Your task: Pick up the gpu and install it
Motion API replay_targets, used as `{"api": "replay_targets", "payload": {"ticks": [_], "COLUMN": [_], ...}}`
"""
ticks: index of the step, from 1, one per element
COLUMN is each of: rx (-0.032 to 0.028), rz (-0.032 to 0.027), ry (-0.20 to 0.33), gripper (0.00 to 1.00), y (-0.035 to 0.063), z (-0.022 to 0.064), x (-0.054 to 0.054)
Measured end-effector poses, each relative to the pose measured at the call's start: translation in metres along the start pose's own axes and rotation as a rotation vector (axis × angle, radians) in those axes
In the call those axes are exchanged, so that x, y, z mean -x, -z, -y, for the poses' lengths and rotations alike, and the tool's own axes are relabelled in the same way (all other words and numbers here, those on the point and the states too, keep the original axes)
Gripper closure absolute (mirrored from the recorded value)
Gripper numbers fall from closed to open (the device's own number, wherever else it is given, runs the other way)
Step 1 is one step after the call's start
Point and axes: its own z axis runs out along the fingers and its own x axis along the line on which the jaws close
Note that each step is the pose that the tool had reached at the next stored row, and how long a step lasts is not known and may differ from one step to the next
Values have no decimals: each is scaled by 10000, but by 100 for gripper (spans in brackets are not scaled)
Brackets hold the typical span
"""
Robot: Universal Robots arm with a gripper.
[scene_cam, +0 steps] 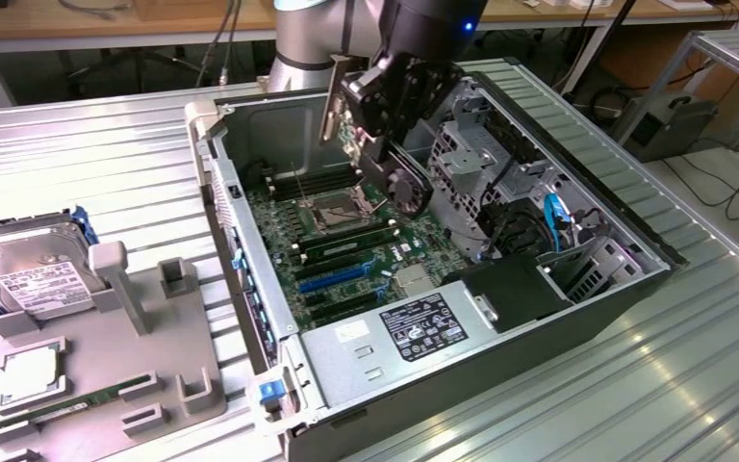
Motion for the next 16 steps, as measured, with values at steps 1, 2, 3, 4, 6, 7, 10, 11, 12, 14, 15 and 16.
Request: {"api": "replay_targets", "payload": {"ticks": [1, 2, 3, 4, 6, 7, 10, 11, 12, 14, 15, 16], "rx": [-9, -21, -31, -41, -61, -72, -102, -111, -121, -144, -154, -168], "rz": [-11, -24, -35, -47, -71, -83, -117, -127, -137, -161, -172, -186], "ry": [176, 381, 566, 762, 1143, 1343, 1902, 2072, 2245, 2670, 2853, 3102], "gripper": [74, 74, 74, 74, 74, 74, 74, 74, 74, 74, 74, 74], "y": [-2, -6, -9, -12, -18, -21, -29, -31, -33, -38, -41, -44], "z": [0, 0, 1, 1, 1, 1, 2, 2, 2, 3, 3, 3], "x": [0, 0, 0, 1, 1, 1, 2, 2, 2, 2, 2, 3]}}
